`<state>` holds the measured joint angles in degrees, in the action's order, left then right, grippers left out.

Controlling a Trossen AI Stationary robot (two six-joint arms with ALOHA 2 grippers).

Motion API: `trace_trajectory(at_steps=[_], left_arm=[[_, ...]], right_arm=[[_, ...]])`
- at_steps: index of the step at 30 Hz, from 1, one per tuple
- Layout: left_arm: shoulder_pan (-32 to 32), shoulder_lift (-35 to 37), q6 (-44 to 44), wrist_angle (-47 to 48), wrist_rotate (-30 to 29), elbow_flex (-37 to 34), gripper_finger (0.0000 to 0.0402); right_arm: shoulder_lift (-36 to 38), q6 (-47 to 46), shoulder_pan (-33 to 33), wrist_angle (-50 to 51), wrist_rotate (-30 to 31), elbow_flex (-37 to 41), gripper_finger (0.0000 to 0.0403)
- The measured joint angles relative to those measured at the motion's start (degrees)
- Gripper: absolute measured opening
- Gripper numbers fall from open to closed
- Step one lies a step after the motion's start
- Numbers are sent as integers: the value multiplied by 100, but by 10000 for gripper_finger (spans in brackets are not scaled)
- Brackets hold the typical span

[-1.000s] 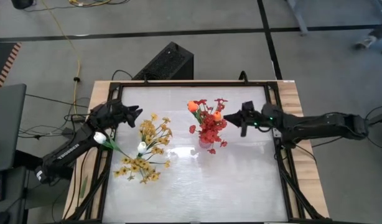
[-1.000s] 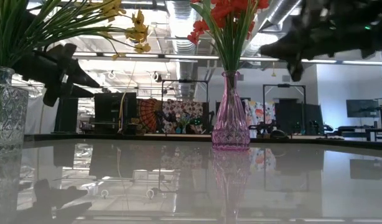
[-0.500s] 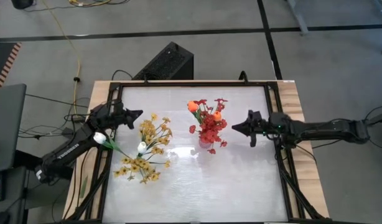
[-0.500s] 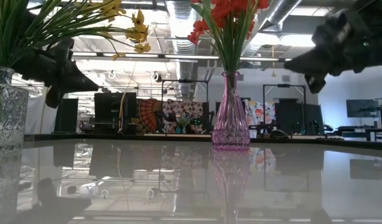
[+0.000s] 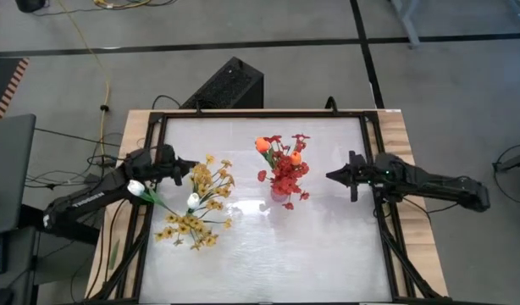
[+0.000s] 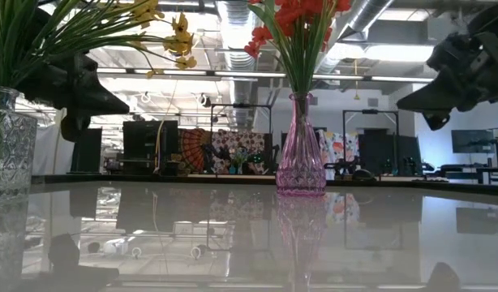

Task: Sort flowers into vase by color
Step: Return to Home Position

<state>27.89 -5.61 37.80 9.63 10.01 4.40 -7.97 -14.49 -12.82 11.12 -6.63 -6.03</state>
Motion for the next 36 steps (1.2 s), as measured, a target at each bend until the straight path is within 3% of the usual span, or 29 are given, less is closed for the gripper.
trace_trajectory(at_steps=[7, 15, 22, 27, 36], left_arm=[[-1349, 0, -324, 28, -1151, -10, 0], [-1863, -18, -1920, -64, -2100, -21, 0], [-1866, -295, -2719, -1190, -1843, -385, 0], [-1866, -417, -2733, -1150, -1484, -385, 0], [-1866, -413, -2588, -1187, -1490, -389, 0]], right_arm=[[795, 9, -124, 616, -1, -3, 24], [674, -5, -122, 712, 92, -10, 32], [652, -58, -122, 658, 102, -8, 34], [652, -58, -122, 653, 106, -6, 35], [652, -53, -122, 653, 107, -6, 35]])
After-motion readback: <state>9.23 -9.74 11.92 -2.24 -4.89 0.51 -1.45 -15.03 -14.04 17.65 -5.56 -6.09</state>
